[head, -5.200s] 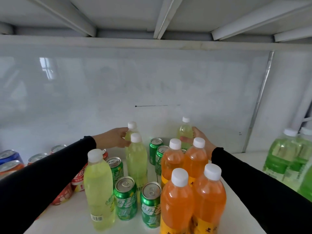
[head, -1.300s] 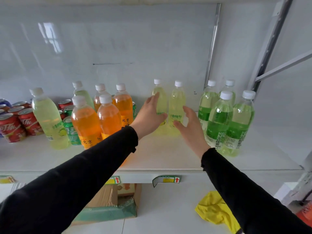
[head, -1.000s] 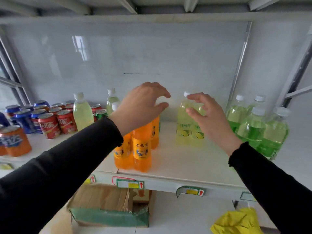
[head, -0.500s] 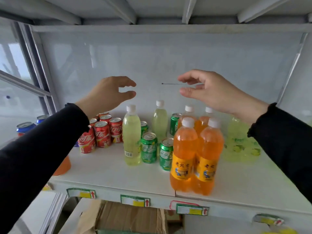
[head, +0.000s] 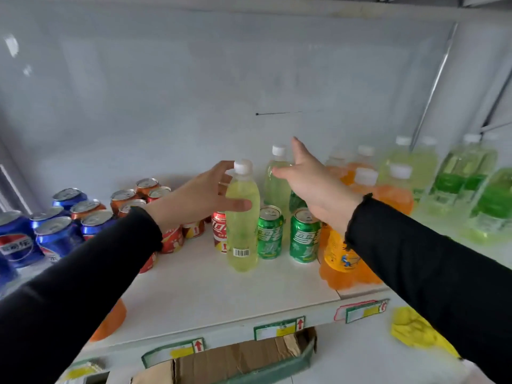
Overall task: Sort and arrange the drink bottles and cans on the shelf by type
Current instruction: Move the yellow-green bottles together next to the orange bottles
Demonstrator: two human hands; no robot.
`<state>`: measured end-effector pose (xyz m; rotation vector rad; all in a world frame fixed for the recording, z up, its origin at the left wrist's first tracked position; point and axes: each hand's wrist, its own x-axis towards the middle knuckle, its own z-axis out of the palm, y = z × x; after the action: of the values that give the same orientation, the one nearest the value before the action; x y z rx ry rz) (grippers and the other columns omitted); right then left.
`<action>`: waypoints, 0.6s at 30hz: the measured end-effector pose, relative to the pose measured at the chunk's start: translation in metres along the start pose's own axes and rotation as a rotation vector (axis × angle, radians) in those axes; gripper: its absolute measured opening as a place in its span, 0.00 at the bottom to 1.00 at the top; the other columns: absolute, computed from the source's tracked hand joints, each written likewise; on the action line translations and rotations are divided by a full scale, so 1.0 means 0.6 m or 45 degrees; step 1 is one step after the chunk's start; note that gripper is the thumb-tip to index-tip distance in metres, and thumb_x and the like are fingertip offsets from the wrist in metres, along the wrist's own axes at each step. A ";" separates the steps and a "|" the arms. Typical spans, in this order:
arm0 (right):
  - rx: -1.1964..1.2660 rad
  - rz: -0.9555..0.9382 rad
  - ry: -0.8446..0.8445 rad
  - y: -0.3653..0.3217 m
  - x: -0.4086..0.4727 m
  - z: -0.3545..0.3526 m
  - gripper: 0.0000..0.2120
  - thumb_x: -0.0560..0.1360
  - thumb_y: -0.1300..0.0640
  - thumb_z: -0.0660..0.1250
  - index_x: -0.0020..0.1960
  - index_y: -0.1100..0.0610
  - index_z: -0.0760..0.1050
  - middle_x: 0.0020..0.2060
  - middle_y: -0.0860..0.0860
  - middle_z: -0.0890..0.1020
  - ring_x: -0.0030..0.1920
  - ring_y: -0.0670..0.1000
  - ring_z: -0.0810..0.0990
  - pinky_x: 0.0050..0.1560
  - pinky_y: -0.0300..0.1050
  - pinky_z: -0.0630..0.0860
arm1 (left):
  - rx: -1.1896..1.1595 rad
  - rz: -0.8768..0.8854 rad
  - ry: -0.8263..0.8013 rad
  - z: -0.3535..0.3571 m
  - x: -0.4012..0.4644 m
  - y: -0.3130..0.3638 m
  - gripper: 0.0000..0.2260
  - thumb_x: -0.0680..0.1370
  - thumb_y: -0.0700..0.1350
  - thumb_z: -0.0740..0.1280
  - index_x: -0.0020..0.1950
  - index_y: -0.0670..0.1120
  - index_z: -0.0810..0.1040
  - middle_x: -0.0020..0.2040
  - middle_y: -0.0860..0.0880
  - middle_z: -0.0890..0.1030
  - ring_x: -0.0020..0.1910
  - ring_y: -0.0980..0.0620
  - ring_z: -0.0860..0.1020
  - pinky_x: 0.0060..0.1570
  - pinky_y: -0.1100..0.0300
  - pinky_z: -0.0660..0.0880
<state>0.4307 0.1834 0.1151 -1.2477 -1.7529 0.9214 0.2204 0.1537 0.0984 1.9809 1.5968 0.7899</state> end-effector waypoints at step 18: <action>-0.307 0.177 0.271 0.064 0.107 0.065 0.43 0.71 0.48 0.77 0.78 0.56 0.59 0.70 0.58 0.70 0.69 0.60 0.71 0.67 0.54 0.72 | -0.205 0.227 -0.494 -0.058 0.013 -0.040 0.27 0.75 0.33 0.73 0.69 0.50 0.69 0.64 0.54 0.80 0.64 0.56 0.78 0.63 0.64 0.74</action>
<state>0.3972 0.2504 0.0762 -1.5791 -1.6587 0.6386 0.1805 0.1667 0.1083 2.0269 1.1135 0.5356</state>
